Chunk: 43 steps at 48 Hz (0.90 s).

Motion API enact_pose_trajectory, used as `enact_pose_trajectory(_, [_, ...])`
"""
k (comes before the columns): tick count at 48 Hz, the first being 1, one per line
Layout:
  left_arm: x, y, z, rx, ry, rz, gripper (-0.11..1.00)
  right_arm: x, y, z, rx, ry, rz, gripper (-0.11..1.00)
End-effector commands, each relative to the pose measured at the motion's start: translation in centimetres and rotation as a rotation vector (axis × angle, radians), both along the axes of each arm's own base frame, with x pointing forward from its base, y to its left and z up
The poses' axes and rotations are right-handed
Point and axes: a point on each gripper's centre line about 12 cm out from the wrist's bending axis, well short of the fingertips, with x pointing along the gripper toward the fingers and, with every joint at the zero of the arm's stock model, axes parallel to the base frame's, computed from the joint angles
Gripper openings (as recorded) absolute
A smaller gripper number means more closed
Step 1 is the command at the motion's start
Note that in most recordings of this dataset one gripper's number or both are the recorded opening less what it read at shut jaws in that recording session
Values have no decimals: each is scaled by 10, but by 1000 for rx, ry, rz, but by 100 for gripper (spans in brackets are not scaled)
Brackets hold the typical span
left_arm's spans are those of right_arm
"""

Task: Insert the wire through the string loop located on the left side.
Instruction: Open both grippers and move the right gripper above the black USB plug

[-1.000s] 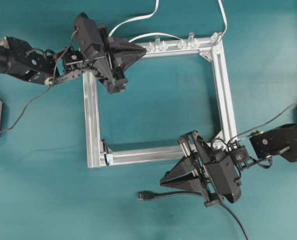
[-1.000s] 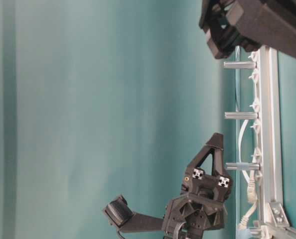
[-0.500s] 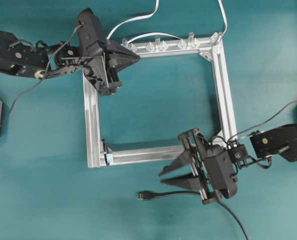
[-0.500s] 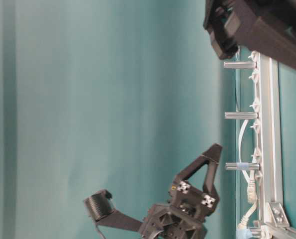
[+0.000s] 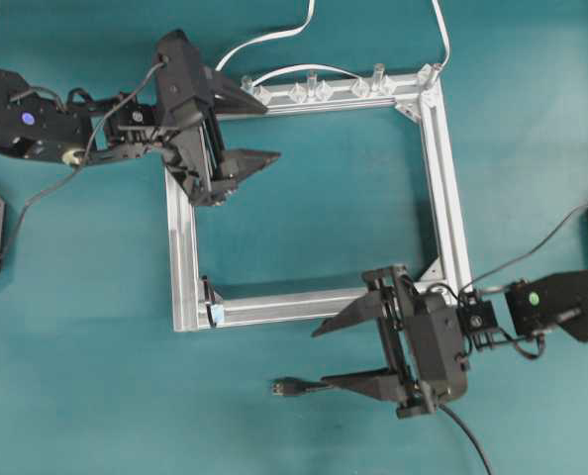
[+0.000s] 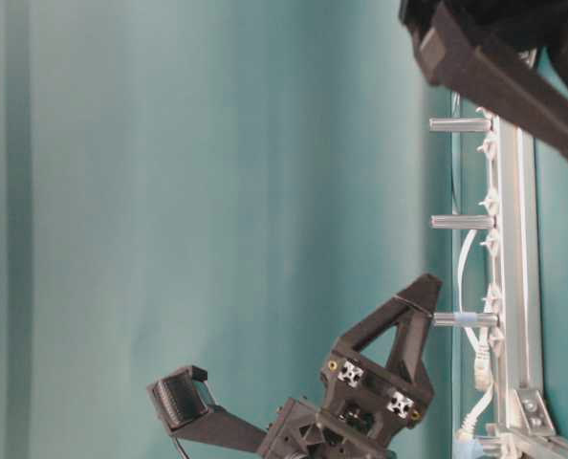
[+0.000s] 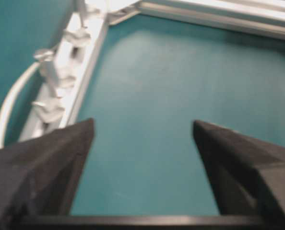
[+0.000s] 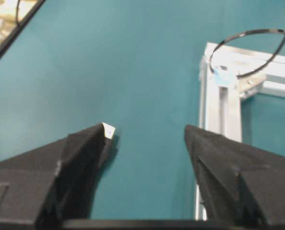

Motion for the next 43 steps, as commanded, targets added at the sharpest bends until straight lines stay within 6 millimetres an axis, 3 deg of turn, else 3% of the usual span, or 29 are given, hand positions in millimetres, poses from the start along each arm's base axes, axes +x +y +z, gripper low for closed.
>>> enact_pose_trajectory(1, [3, -4, 18, 16, -50, -16, 87, 1, 8, 19, 29, -41, -43, 71])
enact_pose_trajectory(13, [-12, -9, 35, 20, -74, -20, 87, -6, 24, 16, -20, -2, -130, 71])
enact_pose_trajectory(29, [-28, -35, 28, -2, -7, -89, 87, 1, 38, 6, -8, 24, -133, 71])
enact_pose_trajectory(43, [-29, -41, 27, -6, 3, -104, 87, 8, 42, -11, -26, 54, -134, 71])
